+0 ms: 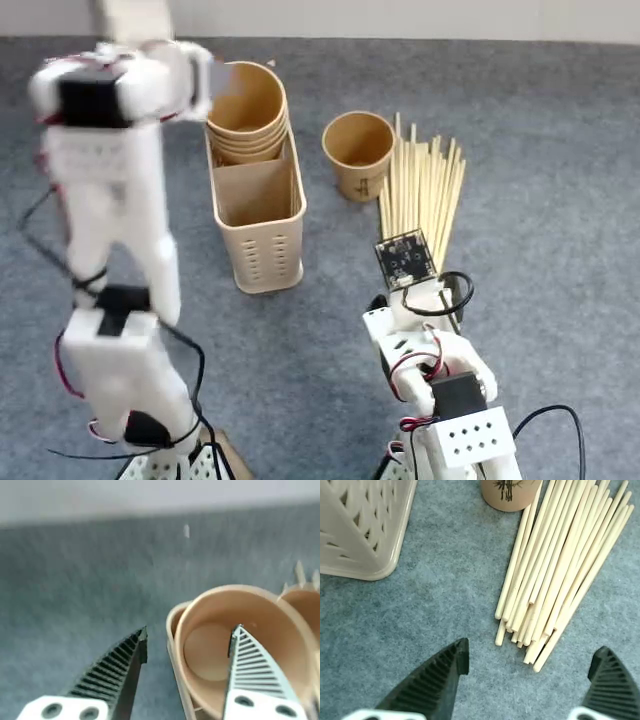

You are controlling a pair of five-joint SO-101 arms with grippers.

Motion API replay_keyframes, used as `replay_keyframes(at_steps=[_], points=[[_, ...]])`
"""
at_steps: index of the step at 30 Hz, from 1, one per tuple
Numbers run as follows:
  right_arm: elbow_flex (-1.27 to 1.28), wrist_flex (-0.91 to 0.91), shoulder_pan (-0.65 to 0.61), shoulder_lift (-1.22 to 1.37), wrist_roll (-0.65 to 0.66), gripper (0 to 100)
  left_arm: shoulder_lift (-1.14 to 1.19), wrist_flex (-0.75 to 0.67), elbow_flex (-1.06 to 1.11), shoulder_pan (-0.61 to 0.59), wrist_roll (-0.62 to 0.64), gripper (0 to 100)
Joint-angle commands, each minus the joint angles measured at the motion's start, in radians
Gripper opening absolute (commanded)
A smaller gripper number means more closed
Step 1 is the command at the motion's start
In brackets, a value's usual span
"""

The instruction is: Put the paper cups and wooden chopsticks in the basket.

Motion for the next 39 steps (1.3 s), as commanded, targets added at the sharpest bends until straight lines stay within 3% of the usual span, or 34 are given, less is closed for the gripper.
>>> replay_keyframes(at_steps=[1, 8, 11, 24, 27, 30, 34, 39], points=[[-0.008, -0.012, 0.005, -0.010, 0.000, 36.8, 0.097, 0.005, 0.088, -0.008, -0.017, 26], [-0.008, -0.012, 0.005, -0.010, 0.000, 36.8, 0.248, 0.005, 0.096, 0.002, -0.023, 26], [-0.008, -0.012, 0.005, -0.010, 0.000, 36.8, 0.245, 0.006, 0.079, 0.015, -0.095, 26], [-0.008, -0.012, 0.005, -0.010, 0.000, 36.8, 0.010, 0.052, -0.483, 0.012, -0.109, 26], [-0.010, -0.012, 0.010, -0.010, 0.000, 36.8, -0.051, 0.057, -0.532, -0.051, -0.110, 26], [-0.030, 0.005, 0.045, -0.010, 0.002, 36.8, -0.071, 0.057, -0.515, -0.200, -0.104, 26], [-0.255, 0.110, 0.120, 0.041, 0.005, 36.8, -0.047, 0.083, -0.282, -0.387, -0.092, 26], [-0.667, 0.177, 0.127, 0.418, 0.000, 36.8, -0.058, 0.081, 0.081, -0.481, -0.017, 26]])
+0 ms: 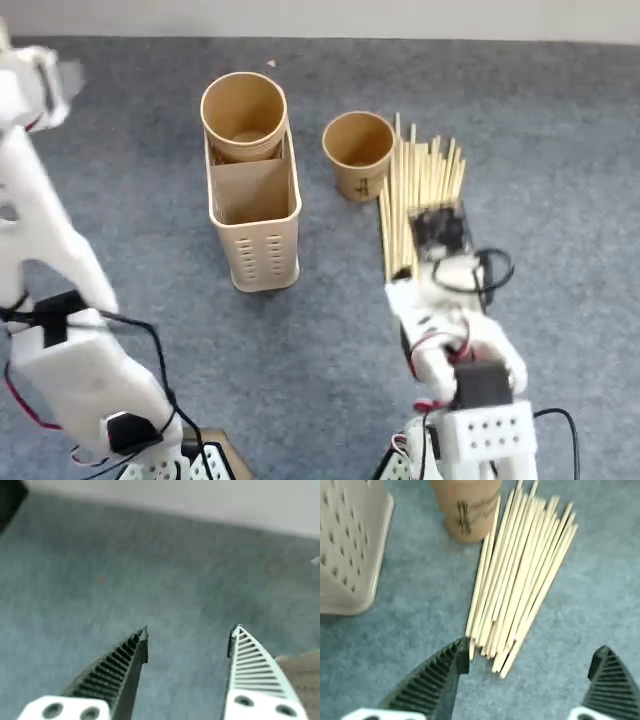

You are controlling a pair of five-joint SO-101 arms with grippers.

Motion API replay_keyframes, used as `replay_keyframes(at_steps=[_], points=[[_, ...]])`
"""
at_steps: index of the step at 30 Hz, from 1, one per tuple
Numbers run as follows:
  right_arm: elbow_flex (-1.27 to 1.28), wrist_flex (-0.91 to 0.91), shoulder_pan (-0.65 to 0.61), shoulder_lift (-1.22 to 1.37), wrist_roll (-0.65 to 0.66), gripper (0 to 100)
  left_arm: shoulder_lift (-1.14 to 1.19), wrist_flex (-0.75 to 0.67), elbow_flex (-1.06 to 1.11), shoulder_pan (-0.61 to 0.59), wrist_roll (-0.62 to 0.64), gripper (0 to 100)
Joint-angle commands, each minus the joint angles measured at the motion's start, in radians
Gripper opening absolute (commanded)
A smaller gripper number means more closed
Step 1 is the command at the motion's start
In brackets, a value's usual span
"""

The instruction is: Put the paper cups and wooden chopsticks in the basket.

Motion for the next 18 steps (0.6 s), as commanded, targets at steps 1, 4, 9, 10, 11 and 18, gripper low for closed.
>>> replay_keyframes(at_steps=[1, 4, 9, 10, 11, 18], points=[[-0.369, 0.045, 0.013, 0.343, -0.023, 36.8, -0.025, 0.003, 0.255, -0.022, 0.046, 26], [-0.654, 0.096, -0.005, 0.704, -0.052, 36.8, -0.025, -0.003, 0.452, 0.030, 0.103, 26], [-1.115, 0.266, -0.030, 1.205, -0.057, 36.8, -0.027, -0.103, 0.648, 0.096, 0.167, 26], [-1.196, 0.315, -0.030, 1.280, -0.057, 36.8, -0.027, -0.126, 0.676, 0.096, 0.167, 26], [-1.267, 0.358, -0.030, 1.340, -0.057, 36.8, -0.027, -0.147, 0.700, 0.096, 0.167, 26], [-1.627, 0.526, -0.027, 1.595, -0.054, 36.8, -0.025, -0.333, 0.881, 0.084, 0.167, 26]])
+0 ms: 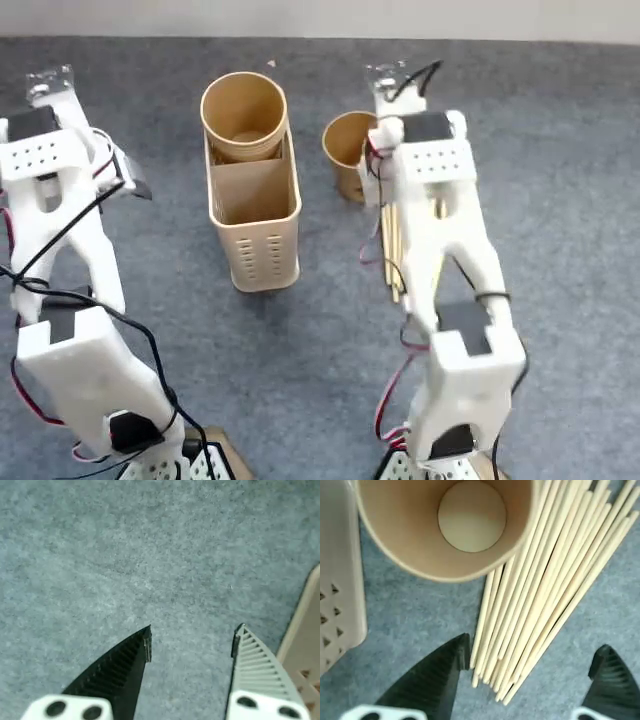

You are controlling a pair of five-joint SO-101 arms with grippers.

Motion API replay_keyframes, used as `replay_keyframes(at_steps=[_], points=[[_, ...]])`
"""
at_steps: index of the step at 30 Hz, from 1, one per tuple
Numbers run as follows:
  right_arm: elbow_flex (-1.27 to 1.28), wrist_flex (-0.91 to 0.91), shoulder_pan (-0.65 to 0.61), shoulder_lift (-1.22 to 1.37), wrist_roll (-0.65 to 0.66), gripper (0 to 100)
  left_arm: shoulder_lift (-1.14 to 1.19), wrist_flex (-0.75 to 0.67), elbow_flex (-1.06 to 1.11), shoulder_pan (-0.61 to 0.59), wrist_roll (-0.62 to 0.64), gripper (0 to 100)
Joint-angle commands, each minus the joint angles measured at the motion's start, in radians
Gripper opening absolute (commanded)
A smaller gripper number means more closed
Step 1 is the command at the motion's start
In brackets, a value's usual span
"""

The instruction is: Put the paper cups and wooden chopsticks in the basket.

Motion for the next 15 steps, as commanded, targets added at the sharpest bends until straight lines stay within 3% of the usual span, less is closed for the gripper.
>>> replay_keyframes(at_steps=[1, 8, 15], points=[[-0.197, 0.073, -0.005, 0.025, -0.008, 36.8, -0.027, -0.103, 0.062, 0.010, 0.015, 26], [-0.506, 0.211, -0.015, 0.030, -0.003, 36.8, -0.027, -0.137, 0.081, 0.012, 0.015, 26], [-0.533, 0.102, -0.016, 0.142, -0.009, 36.8, -0.027, -0.138, 0.085, 0.012, 0.015, 26]])
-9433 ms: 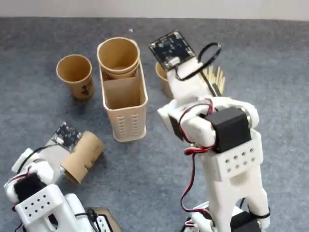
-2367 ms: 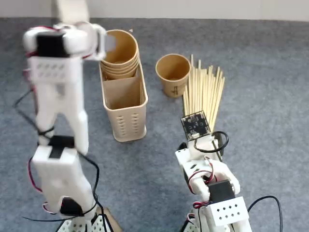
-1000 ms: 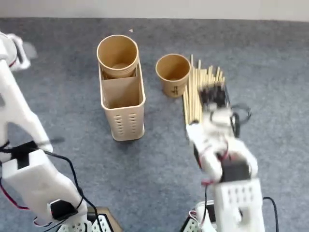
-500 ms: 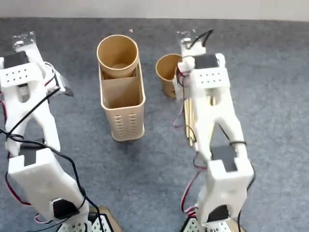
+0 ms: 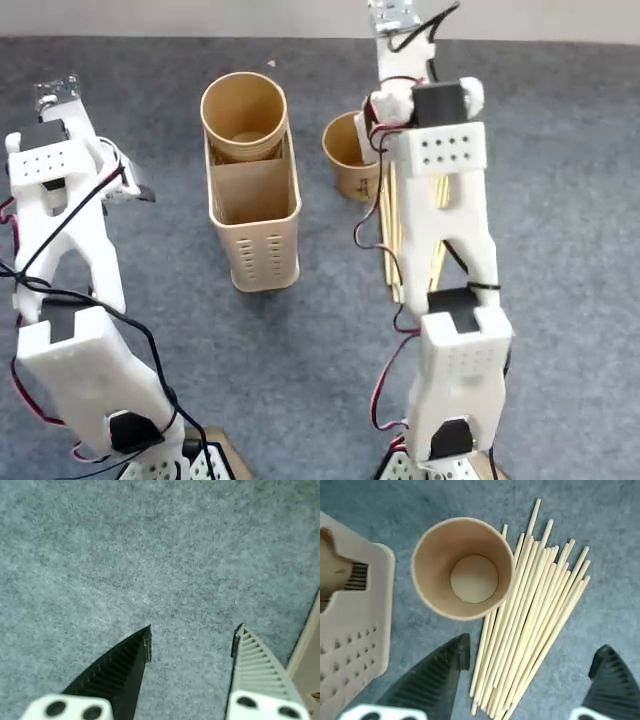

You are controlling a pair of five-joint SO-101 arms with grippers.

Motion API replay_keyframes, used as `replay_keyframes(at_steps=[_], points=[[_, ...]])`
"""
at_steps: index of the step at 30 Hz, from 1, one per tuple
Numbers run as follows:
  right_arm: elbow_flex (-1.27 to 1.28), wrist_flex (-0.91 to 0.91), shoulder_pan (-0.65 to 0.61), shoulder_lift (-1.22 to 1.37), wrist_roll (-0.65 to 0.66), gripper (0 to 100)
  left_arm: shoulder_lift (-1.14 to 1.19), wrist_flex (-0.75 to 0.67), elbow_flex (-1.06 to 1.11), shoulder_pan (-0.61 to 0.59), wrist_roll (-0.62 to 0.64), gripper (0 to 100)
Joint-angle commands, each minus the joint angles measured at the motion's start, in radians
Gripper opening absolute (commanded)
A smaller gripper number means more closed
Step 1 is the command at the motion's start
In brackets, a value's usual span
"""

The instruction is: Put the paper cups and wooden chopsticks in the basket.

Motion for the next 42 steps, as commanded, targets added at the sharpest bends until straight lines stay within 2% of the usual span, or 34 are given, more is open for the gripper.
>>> replay_keyframes(at_steps=[1, 7, 19, 30, 37, 42], points=[[-0.035, -0.077, -0.005, 0.053, -0.009, 36.8, -0.027, -0.015, -0.005, 0.012, 0.015, 26], [-0.108, -0.134, -0.005, 0.154, -0.021, 36.8, -0.027, -0.017, -0.004, 0.012, 0.015, 26], [-0.136, -0.093, -0.047, 0.157, -0.043, 36.8, -0.027, -0.014, -0.002, 0.012, 0.015, 26], [-0.125, -0.148, -0.071, 0.170, -0.048, 36.7, -0.027, -0.014, -0.002, 0.012, 0.015, 26], [-0.125, -0.120, -0.056, 0.232, -0.051, 21.4, -0.027, -0.014, -0.002, 0.012, 0.015, 26], [-0.136, -0.079, -0.030, 0.305, -0.051, 19.6, -0.027, -0.014, -0.002, 0.012, 0.015, 26]])
